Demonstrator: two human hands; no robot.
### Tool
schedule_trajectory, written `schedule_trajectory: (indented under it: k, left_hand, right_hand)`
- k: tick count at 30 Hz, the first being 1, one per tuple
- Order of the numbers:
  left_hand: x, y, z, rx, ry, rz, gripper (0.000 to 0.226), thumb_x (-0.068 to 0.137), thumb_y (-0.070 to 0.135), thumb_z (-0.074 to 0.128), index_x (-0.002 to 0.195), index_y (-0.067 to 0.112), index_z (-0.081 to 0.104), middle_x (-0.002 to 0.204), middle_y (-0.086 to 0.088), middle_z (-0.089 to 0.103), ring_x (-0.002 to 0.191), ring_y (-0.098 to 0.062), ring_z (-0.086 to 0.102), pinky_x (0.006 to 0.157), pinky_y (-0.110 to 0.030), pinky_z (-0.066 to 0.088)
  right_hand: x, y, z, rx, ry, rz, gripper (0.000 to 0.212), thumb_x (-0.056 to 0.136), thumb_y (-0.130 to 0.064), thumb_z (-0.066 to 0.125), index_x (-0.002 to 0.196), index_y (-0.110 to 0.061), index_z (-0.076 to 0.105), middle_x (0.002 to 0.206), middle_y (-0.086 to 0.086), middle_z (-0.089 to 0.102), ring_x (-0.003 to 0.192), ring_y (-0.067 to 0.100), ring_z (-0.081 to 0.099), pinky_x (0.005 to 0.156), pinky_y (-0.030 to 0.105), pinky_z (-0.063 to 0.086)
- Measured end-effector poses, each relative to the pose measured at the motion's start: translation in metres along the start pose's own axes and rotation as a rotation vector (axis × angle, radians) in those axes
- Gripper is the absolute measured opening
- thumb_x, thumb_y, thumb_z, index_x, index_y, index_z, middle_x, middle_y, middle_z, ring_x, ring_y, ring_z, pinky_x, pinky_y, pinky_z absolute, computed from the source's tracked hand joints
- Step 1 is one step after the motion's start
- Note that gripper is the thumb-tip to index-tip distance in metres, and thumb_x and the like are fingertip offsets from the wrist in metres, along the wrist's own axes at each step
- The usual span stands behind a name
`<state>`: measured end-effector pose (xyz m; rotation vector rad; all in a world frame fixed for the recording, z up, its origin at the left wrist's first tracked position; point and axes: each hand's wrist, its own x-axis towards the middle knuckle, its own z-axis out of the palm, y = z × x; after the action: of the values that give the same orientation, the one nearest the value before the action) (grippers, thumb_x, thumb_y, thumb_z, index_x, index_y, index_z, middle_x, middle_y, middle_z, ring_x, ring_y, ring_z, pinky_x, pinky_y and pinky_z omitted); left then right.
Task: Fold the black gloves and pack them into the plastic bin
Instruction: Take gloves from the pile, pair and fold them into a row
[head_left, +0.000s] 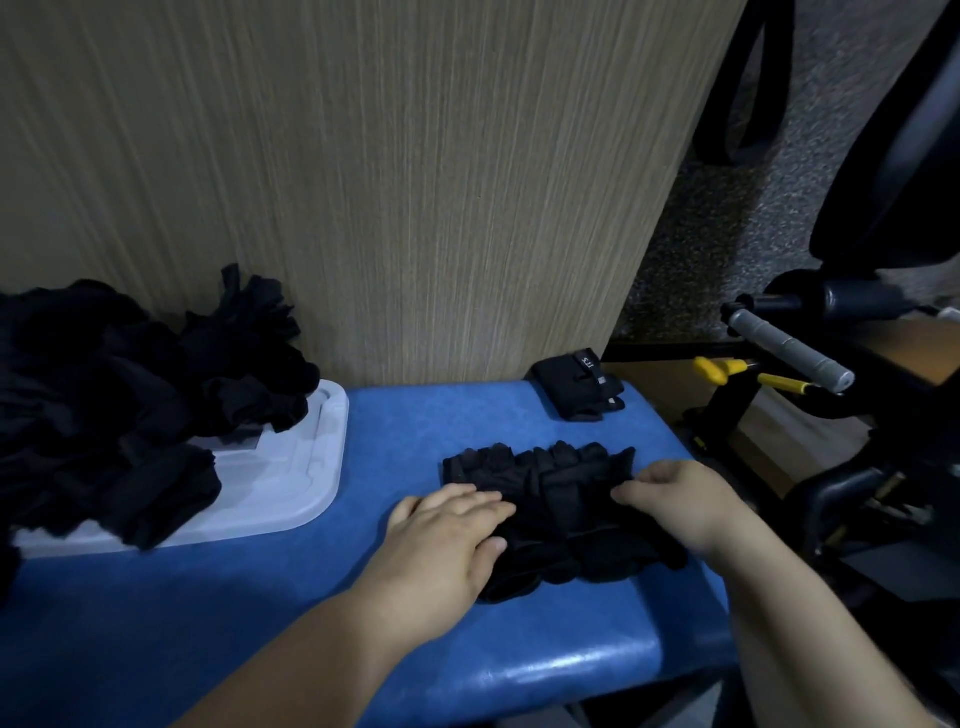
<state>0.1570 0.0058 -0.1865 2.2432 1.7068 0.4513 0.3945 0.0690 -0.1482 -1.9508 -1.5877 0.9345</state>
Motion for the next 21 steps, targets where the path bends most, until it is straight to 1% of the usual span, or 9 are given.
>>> schedule_trajectory:
  k: [3,7,9,11,12,14,16,18,21]
  left_hand:
    - [0.0,-0.001,0.0,-0.008,-0.006,0.008,0.043,0.102,0.043,0.03,0.145,0.045,0.029,0.151,0.031,0.021,0.141,0.006,0.005,0.103,-0.018,-0.002]
    - [0.002,-0.003,-0.002,-0.067,-0.037,0.012,0.042,0.102,0.042,0.031,0.144,0.044,0.032,0.15,0.03,0.024,0.14,0.006,0.007,0.104,-0.018,0.0]
    - [0.005,-0.006,-0.007,-0.161,-0.013,-0.011,0.039,0.102,0.038,0.035,0.14,0.041,0.04,0.143,0.027,0.036,0.138,0.004,0.019,0.109,-0.019,0.009]
    - [0.007,-0.01,-0.012,-0.36,0.058,-0.095,0.032,0.101,0.035,0.04,0.13,0.037,0.054,0.127,0.023,0.05,0.128,0.003,0.036,0.107,-0.018,0.024]
    - [0.008,-0.011,-0.013,-0.472,0.096,-0.15,0.028,0.1,0.033,0.042,0.122,0.036,0.06,0.12,0.023,0.054,0.121,0.003,0.044,0.103,-0.017,0.031]
    - [0.01,-0.013,-0.014,-0.631,0.156,-0.246,0.023,0.099,0.03,0.045,0.106,0.033,0.067,0.11,0.019,0.063,0.11,0.0,0.055,0.098,-0.021,0.041]
    - [0.01,-0.013,-0.014,-0.644,0.186,-0.298,0.022,0.098,0.031,0.046,0.093,0.032,0.067,0.101,0.014,0.066,0.1,-0.003,0.059,0.093,-0.026,0.046]
    - [0.009,-0.011,-0.016,-0.574,0.18,-0.32,0.025,0.098,0.035,0.044,0.089,0.027,0.066,0.096,0.01,0.065,0.093,-0.004,0.059,0.083,-0.023,0.046]
    - [0.008,-0.009,-0.017,-0.456,0.164,-0.32,0.032,0.098,0.044,0.041,0.08,0.026,0.06,0.088,0.01,0.059,0.09,-0.009,0.055,0.074,-0.023,0.04]
  right_hand:
    - [-0.002,-0.005,0.003,0.255,-0.106,-0.054,0.037,0.057,-0.038,0.074,0.071,-0.011,0.053,0.07,0.015,0.054,0.067,0.028,0.053,0.064,0.042,0.04]
    - [-0.012,-0.018,0.006,0.573,-0.282,-0.125,0.027,0.075,-0.027,0.077,0.081,-0.014,0.054,0.074,0.009,0.053,0.065,0.02,0.052,0.058,0.03,0.04]
    - [-0.019,-0.027,0.009,0.618,-0.377,-0.19,0.034,0.067,-0.034,0.081,0.084,-0.014,0.058,0.079,0.008,0.059,0.069,0.018,0.054,0.062,0.03,0.04]
    - [-0.024,-0.033,0.016,0.643,-0.455,-0.251,0.043,0.059,-0.039,0.081,0.088,-0.015,0.061,0.089,0.009,0.066,0.074,0.014,0.058,0.065,0.028,0.041]
    - [-0.027,-0.036,0.019,0.653,-0.482,-0.259,0.045,0.058,-0.039,0.08,0.091,-0.015,0.061,0.096,0.008,0.071,0.076,0.012,0.059,0.067,0.027,0.043]
    - [-0.03,-0.038,0.025,0.638,-0.505,-0.26,0.035,0.069,-0.03,0.074,0.096,-0.013,0.06,0.107,0.008,0.072,0.08,0.008,0.06,0.069,0.022,0.045]
    - [-0.03,-0.039,0.03,0.643,-0.496,-0.284,0.021,0.079,-0.016,0.071,0.097,-0.012,0.061,0.107,0.007,0.073,0.08,0.006,0.06,0.069,0.02,0.046]
    - [-0.028,-0.041,0.031,0.667,-0.397,-0.29,0.008,0.088,-0.004,0.062,0.092,-0.011,0.061,0.1,0.006,0.074,0.077,0.005,0.06,0.067,0.021,0.045]
    - [-0.018,-0.034,0.031,0.602,-0.145,-0.242,0.011,0.091,-0.004,0.059,0.084,-0.012,0.059,0.078,-0.002,0.07,0.071,0.012,0.057,0.06,0.021,0.042]
